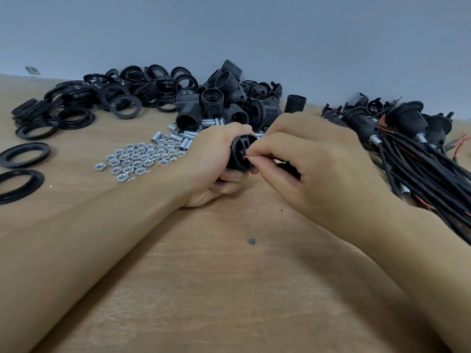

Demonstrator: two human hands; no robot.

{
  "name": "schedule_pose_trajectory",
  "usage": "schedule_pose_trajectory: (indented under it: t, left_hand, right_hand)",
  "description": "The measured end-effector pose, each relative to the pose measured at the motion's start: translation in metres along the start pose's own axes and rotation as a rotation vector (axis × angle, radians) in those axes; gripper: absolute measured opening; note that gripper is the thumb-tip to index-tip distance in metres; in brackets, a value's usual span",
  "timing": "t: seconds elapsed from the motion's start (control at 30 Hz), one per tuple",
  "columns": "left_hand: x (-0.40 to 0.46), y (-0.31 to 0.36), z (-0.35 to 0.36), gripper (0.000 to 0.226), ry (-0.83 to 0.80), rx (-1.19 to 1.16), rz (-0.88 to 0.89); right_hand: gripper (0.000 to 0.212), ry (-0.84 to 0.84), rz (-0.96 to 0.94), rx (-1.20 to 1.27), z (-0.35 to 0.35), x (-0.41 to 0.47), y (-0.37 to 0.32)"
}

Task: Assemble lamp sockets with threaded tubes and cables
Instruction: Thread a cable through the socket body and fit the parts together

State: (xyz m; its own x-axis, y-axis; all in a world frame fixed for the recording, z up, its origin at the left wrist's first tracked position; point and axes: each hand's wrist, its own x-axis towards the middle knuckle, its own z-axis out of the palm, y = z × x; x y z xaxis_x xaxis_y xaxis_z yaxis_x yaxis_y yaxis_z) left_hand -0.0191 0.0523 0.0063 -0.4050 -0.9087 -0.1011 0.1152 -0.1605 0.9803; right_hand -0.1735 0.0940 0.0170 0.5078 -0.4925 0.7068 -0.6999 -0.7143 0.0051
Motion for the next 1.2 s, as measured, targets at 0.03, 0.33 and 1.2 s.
schedule_pose_trajectory:
  t: [0.03, 0.33, 1.2]
  left_hand:
    - [0.0, 0.0, 0.0, 0.059, 0.013, 0.01, 0.004]
    - [0.001, -0.002, 0.0, 0.042, 0.088, 0.016, 0.013]
    - [0.008, -0.006, -0.004, 0.033, 0.126, -0.094, 0.001]
  right_hand:
    - [0.014, -0.001, -0.002, 0.005, 0.0, 0.0, 0.0]
    - [0.014, -0.016, 0.015, 0.024, 0.005, -0.001, -0.006]
    - [0.055, -0.293, 0.44, 0.473, -0.018, -0.004, 0.019]
